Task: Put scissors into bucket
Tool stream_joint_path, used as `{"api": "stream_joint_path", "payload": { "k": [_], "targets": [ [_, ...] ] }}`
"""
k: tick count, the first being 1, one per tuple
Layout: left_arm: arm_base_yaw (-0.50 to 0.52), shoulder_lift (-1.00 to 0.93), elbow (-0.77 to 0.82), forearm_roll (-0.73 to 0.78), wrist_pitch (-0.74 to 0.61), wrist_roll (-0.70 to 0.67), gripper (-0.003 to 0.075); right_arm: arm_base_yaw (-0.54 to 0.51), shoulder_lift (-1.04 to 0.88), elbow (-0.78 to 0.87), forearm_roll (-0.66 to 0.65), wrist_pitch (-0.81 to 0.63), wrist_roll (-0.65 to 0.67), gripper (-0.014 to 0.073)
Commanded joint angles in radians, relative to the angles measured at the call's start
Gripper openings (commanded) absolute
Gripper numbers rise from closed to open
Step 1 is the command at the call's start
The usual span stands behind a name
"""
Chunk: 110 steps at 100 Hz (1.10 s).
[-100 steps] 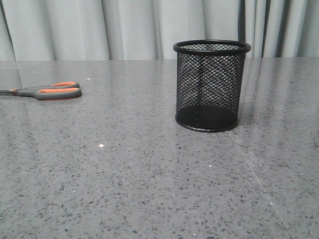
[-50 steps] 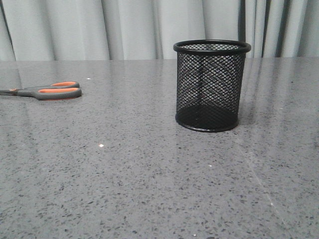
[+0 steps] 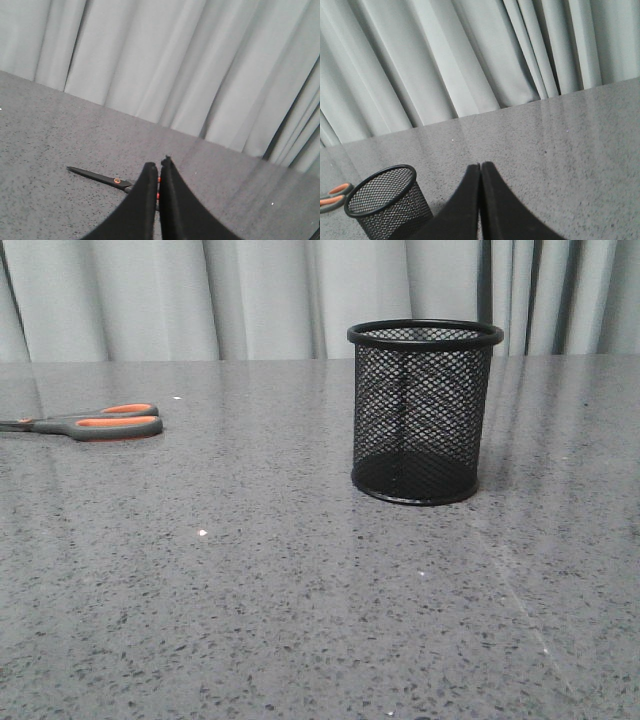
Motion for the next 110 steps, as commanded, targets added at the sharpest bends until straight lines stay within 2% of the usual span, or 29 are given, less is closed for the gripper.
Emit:
{"api": "stream_joint_path", "payload": {
  "k": [1,19,35,75,80,87,95,99,104,110],
  "targets": [
    [-0.006,0.130,-0.148,0.046,0.042,0.045,-0.0020,-0.006,0.135,-0.149,-0.056,0.011,-0.007,-0.0050],
    [-0.006,0.383,-0.412,0.051,0.302,0.239,-0.0020,-0.006,0.393,-0.421,-0.111,0.267,-0.007,-0.0050],
    [-0.006,0.540,-0.561,0.051,0.460,0.302,-0.0019,-0.006,0.584,-0.612,-0.117,0.487,-0.042,-0.0050],
    [-0.006,0.797,-0.748,0.045,0.697,0.423,-0.0007,-0.006,0.823,-0.821,-0.087,0.745,-0.138,-0.0039],
    [-0.006,0.816,-0.765,0.023,0.740,0.464,0.0029,-0.004,0.844,-0.836,-0.067,0.761,-0.158,-0.0030],
    [-0.006,0.834,-0.781,0.000,0.772,0.488,0.0121,0.000,0.862,-0.850,-0.044,0.772,-0.177,-0.0001],
    [-0.006,0.836,-0.788,-0.011,0.776,0.489,0.0282,0.000,0.871,-0.859,-0.029,0.772,-0.191,0.0062],
    [-0.006,0.836,-0.788,-0.011,0.776,0.489,0.0360,0.000,0.877,-0.864,-0.029,0.772,-0.196,0.0115],
    [-0.006,0.836,-0.788,-0.011,0.776,0.497,0.0422,0.000,0.879,-0.870,-0.029,0.773,-0.197,0.0196],
    [-0.006,0.836,-0.788,-0.011,0.784,0.509,0.0442,0.000,0.879,-0.873,-0.029,0.773,-0.197,0.0318]
  ]
}}
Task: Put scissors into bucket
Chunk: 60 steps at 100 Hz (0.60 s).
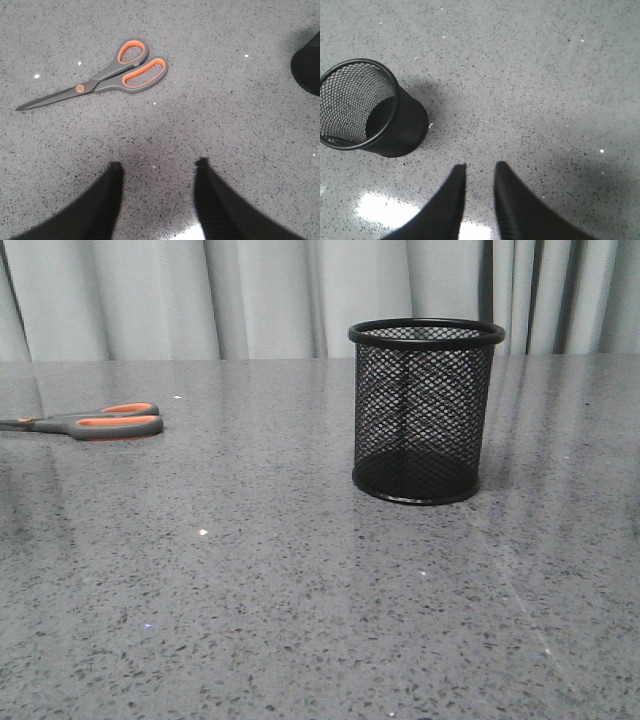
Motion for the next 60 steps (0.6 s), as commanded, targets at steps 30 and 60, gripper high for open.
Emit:
{"api": "stream_joint_path", "payload": {
  "k": [30,60],
  "targets": [
    [-0.006,-0.012,-0.034,-0.038,0.011,0.096,0.0441,0.000,-0.009,-0.038,0.016,-0.024,-0.019,0.0437],
    [-0.006,0.154,-0.144,-0.036,0.141,0.154,0.0442,0.000,-0.009,-0.038,0.018,-0.010,-0.021,0.0437]
  ]
}}
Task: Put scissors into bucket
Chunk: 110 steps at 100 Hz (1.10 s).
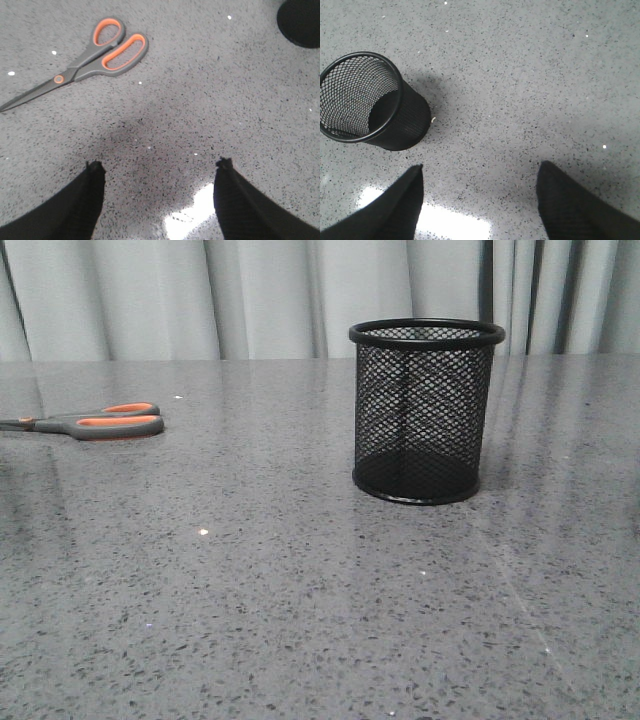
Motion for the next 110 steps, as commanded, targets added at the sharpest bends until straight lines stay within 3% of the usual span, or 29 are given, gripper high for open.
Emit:
{"api": "stream_joint_path", "payload": {
  "k": [1,32,56,88,110],
  "targets": [
    [-0.006,0.061,-0.082,-0.036,0.025,0.009,0.0442,0.000,-0.009,-0.034,0.014,-0.035,-0.015,0.0437],
    [-0.006,0.293,-0.277,-0.036,0.025,0.214,0.0442,0.000,-0.009,-0.034,0.016,-0.030,-0.017,0.0437],
    [-0.006,0.351,-0.284,-0.031,0.025,0.665,0.0442,0.000,-0.009,-0.034,0.022,-0.045,-0.017,0.0437],
    [-0.124,0.461,-0.308,0.207,0.024,0.689,0.0442,0.055,-0.003,-0.034,0.027,-0.069,-0.030,0.0437],
    [-0.151,0.549,-0.417,0.232,0.024,0.689,0.0442,0.070,0.033,-0.034,0.027,-0.064,-0.033,0.0437]
  ]
}}
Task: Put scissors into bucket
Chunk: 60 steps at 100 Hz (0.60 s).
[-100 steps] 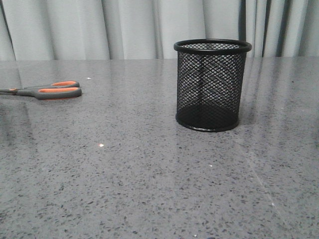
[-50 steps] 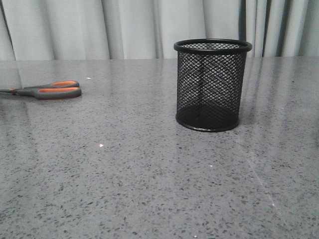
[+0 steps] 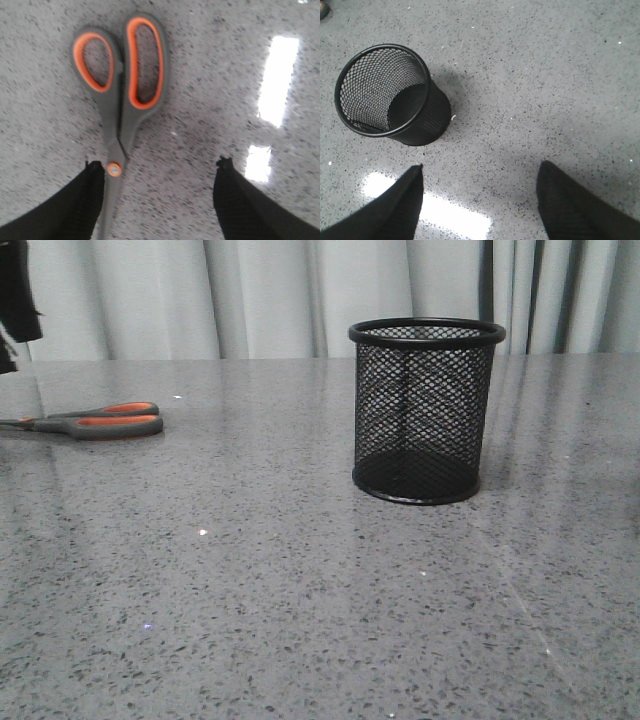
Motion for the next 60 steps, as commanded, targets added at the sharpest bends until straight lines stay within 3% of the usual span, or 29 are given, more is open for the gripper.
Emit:
{"api": "stream_joint_path", "payload": {
  "k": [1,60],
  "targets": [
    [-0.008,-0.009,-0.071,-0.009,0.030,0.000,0.0442,0.002,0.001,-0.034,0.013,-0.051,-0.011,0.0437],
    [-0.008,0.108,-0.108,0.017,0.020,0.072,0.0442,0.002,0.020,-0.032,0.011,-0.055,-0.013,0.0437]
  ]
}}
